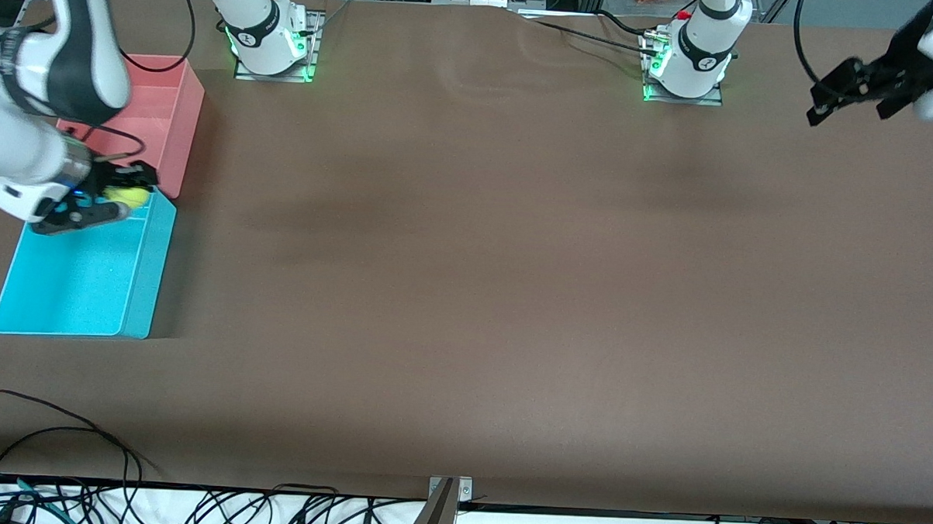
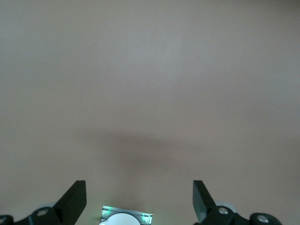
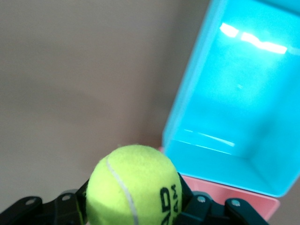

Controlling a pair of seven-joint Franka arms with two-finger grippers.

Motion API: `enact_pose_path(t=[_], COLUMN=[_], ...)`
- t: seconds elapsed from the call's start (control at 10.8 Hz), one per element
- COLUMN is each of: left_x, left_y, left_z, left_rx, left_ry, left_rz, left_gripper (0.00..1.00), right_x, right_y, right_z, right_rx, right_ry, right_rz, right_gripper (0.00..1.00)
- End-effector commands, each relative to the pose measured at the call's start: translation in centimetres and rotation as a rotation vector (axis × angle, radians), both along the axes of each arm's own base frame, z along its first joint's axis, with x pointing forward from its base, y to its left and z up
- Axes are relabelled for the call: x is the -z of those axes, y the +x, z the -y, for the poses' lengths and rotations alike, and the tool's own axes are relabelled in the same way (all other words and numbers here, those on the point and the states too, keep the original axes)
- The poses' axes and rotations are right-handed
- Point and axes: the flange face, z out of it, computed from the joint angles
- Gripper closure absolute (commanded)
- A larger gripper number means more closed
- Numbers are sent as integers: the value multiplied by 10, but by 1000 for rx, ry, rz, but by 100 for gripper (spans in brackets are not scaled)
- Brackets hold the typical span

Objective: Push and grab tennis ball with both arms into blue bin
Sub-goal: 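Lower the ball into the blue bin and open the right gripper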

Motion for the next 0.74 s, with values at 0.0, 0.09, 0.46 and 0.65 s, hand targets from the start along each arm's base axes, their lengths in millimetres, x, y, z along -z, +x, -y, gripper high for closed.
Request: enact_pose_path(t=[0.0, 0.09, 0.46, 0.65], left_x=[11, 13, 8, 8], left_y=[32, 33, 34, 34], left_z=[-1, -7, -10, -10], left_rx=[-27, -51, -50, -34], left_ry=[-39, -71, -74, -59], left_rz=[-9, -3, 8, 9], left_gripper=[0, 0, 0, 0], right_x=[25, 39, 127, 163], right_y=[-10, -14, -35, -44], right_z=[76, 103, 181, 196], right_rx=[-27, -31, -7, 2], right_ry=[19, 59, 302, 380], right_rz=[-57, -51, -34, -28], right_gripper=[80, 80, 80, 80])
